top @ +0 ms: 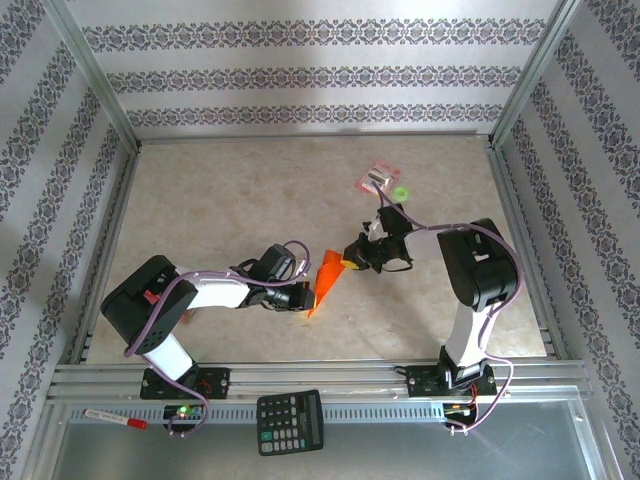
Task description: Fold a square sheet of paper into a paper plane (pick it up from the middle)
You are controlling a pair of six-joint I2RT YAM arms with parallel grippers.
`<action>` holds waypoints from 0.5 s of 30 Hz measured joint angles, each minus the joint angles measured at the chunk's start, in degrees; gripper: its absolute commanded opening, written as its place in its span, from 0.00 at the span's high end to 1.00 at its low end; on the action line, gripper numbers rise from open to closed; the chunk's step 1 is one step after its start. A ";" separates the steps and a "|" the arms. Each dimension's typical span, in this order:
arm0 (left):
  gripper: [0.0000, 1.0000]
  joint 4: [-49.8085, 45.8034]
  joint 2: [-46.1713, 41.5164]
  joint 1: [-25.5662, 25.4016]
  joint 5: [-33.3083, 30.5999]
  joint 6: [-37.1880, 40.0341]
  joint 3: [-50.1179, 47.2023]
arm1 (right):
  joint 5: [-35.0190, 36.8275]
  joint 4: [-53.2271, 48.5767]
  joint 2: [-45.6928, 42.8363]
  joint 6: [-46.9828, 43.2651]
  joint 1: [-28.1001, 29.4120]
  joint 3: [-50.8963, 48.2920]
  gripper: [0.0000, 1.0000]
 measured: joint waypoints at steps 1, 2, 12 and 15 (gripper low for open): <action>1.00 0.04 -0.02 0.00 0.00 0.00 -0.02 | -0.31 -0.02 0.22 0.13 -0.11 0.24 0.97; 1.00 0.11 -0.09 0.00 0.00 0.00 -0.09 | -0.52 -0.11 0.44 0.35 -0.39 0.48 0.97; 1.00 0.26 -0.46 -0.07 -0.07 -0.04 0.15 | 3.69 1.16 2.54 0.55 -6.45 4.52 0.96; 0.94 -0.87 -1.14 -0.26 -0.35 -0.74 0.48 | 5.73 1.25 2.08 0.13 -8.33 5.16 0.93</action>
